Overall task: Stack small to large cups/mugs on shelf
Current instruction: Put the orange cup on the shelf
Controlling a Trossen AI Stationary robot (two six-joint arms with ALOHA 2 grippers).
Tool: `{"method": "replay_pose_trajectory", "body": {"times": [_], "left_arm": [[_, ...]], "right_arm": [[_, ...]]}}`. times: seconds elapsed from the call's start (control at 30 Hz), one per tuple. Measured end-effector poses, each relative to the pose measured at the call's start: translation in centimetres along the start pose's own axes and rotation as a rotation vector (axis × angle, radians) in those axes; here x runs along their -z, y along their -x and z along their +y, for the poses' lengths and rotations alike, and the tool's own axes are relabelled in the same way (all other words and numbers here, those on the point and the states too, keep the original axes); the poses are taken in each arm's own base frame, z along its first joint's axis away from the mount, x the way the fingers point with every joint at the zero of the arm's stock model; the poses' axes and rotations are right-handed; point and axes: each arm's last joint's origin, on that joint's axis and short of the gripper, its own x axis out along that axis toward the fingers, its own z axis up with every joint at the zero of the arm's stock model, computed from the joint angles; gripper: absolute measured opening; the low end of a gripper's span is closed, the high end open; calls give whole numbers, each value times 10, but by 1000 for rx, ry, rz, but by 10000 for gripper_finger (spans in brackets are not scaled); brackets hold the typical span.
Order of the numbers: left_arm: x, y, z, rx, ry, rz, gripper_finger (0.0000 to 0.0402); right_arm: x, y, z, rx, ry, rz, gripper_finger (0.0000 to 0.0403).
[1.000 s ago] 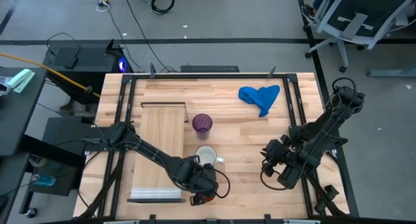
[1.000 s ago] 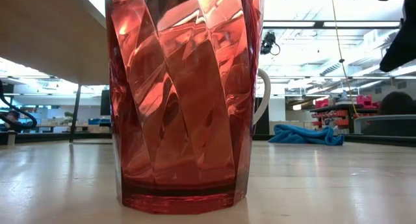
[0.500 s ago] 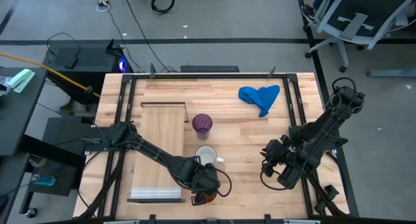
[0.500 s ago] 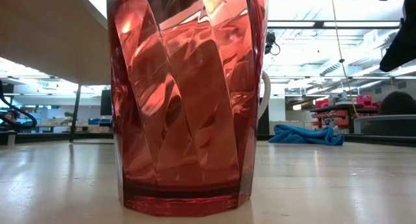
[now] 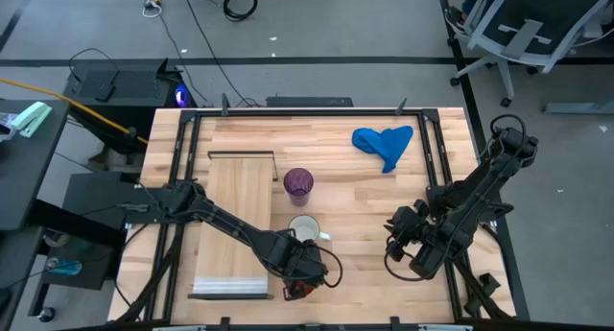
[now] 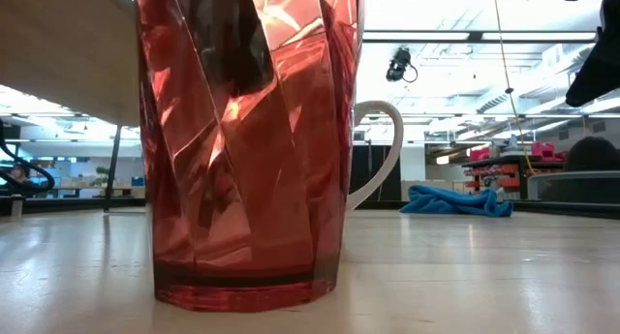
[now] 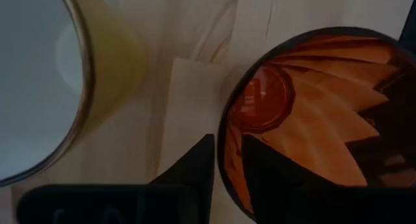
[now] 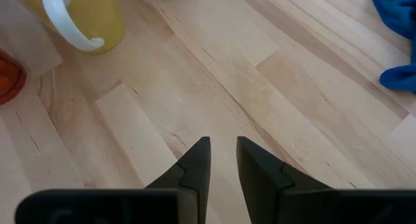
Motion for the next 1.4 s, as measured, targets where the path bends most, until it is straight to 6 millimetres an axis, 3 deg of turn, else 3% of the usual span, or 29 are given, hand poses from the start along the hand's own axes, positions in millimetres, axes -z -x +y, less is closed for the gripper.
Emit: {"method": "replay_pose_trajectory", "body": {"times": [0.27, 0.5, 0.63, 0.9, 1.0, 1.23, 1.4], "left_arm": [[0, 2, 0, 17, -10, 6, 15], [-2, 12, -5, 112, -69, 34, 14], [-7, 33, -8, 153, -83, 6, 12], [-15, 106, -9, 218, -86, -108, 12], [-10, 123, -3, 227, -56, -146, 12], [8, 136, 20, 59, 70, -41, 12], [10, 142, 24, 64, 93, -41, 12]], "right_arm": [[0, 0, 0, -1, -1, 0, 83], [0, 0, 0, -2, 6, 0, 83], [0, 0, 0, -2, 6, 0, 83], [0, 0, 0, -2, 8, 0, 83], [0, 0, 0, -1, 15, 0, 83], [0, 0, 0, -1, 15, 0, 83], [0, 0, 0, -1, 16, 0, 83]]}}
